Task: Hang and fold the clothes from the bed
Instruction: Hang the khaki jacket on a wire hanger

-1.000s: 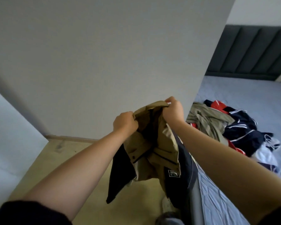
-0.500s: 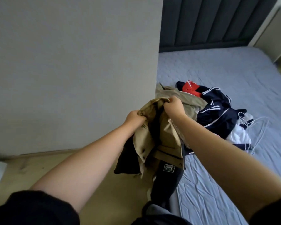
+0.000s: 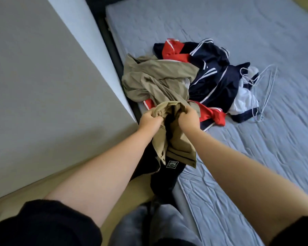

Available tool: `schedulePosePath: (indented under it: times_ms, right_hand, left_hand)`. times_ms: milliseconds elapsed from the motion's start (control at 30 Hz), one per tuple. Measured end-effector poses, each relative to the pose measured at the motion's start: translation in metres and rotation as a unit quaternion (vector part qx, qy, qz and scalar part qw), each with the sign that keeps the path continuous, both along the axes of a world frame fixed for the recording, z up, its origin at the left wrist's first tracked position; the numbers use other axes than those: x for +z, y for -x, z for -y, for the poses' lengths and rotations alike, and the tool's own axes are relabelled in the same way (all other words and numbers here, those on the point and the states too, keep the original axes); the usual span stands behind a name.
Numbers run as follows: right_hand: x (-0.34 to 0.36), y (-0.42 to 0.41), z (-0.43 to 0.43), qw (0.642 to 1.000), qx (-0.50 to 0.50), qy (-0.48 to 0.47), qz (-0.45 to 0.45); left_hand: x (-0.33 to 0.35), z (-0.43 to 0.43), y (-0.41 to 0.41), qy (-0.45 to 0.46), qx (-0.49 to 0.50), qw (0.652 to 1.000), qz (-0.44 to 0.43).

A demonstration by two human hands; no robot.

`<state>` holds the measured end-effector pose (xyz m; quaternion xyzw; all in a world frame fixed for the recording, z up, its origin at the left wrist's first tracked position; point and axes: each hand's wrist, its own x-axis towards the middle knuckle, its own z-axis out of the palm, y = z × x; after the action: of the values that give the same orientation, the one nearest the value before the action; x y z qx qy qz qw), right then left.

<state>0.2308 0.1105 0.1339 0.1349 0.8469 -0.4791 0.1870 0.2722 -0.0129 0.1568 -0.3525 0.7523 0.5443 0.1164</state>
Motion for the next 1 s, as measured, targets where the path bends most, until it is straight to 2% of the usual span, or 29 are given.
schedulePosePath:
  times_ms: [100, 200, 367, 533, 600, 700, 733, 800, 867, 900, 1000]
  right_hand:
    - [-0.037, 0.02, 0.001, 0.998, -0.05, -0.021, -0.033]
    - [-0.073, 0.036, 0.006, 0.996, -0.054, -0.03, -0.068]
    - [-0.145, 0.058, 0.043, 0.989, -0.05, -0.069, -0.12]
    - [-0.2, 0.075, 0.062, 0.99, 0.003, -0.035, -0.135]
    - [-0.214, 0.08, 0.056, 0.991, 0.052, -0.029, -0.123]
    - [-0.229, 0.081, 0.045, 0.987, 0.107, -0.03, -0.117]
    - [-0.229, 0.08, 0.043, 0.987, 0.104, -0.022, -0.119]
    - [-0.221, 0.072, 0.038, 0.987, 0.089, 0.004, -0.136]
    - [-0.205, 0.062, 0.027, 0.982, 0.088, 0.04, -0.161]
    - [-0.193, 0.057, 0.02, 0.98, 0.094, 0.055, -0.168]
    - [-0.15, 0.04, -0.006, 0.968, 0.126, 0.102, -0.19]
  left_hand:
    - [-0.039, 0.003, 0.029, -0.008, 0.004, 1.0, 0.004]
    - [-0.079, 0.007, 0.046, -0.018, 0.015, 1.0, -0.011]
    - [-0.156, 0.016, 0.064, -0.098, 0.079, 0.989, -0.082]
    - [-0.218, 0.033, 0.071, -0.166, 0.155, 0.962, -0.149]
    - [-0.239, 0.042, 0.071, -0.159, 0.166, 0.959, -0.164]
    - [-0.254, 0.044, 0.062, -0.087, 0.137, 0.972, -0.168]
    - [-0.253, 0.042, 0.056, -0.039, 0.118, 0.981, -0.151]
    - [-0.243, 0.036, 0.037, 0.117, 0.071, 0.989, -0.064]
    - [-0.223, 0.027, 0.014, 0.277, 0.064, 0.959, 0.008]
    - [-0.209, 0.021, 0.002, 0.322, 0.086, 0.943, 0.022]
    - [-0.16, -0.008, -0.027, 0.359, 0.164, 0.919, 0.011]
